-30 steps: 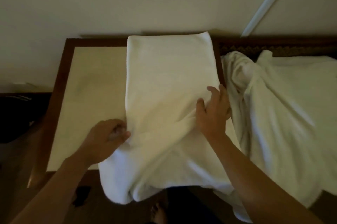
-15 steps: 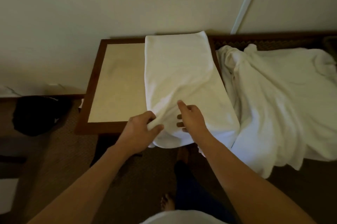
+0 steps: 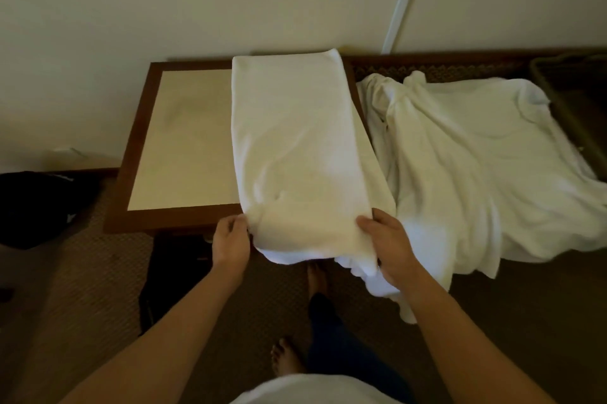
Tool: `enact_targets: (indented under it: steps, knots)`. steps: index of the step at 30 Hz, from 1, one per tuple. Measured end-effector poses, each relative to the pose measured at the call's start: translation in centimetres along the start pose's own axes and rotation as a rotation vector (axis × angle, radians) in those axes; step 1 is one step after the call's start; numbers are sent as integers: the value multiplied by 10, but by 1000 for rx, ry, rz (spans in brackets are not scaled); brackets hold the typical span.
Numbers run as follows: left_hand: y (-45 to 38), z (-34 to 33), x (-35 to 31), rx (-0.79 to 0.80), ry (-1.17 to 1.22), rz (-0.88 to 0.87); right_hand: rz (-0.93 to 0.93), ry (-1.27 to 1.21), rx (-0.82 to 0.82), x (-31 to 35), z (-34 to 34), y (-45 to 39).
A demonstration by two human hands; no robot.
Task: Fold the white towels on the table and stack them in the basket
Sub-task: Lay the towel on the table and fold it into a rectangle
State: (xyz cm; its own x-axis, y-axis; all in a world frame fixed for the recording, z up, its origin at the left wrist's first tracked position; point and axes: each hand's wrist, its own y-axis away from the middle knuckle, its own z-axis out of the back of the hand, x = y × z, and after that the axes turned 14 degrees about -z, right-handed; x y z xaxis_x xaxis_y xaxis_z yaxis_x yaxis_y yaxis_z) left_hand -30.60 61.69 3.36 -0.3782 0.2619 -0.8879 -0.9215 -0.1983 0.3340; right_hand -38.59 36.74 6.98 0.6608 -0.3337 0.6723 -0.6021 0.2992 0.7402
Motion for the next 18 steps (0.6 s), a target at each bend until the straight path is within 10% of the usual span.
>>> enact_targets:
  steps: [4, 18]
  knots:
    - [-30, -10, 20, 26, 128, 253, 20, 38, -102, -10, 31, -13]
    - [-25, 19, 11, 357, 417, 261, 105, 254, -42, -9, 20, -49]
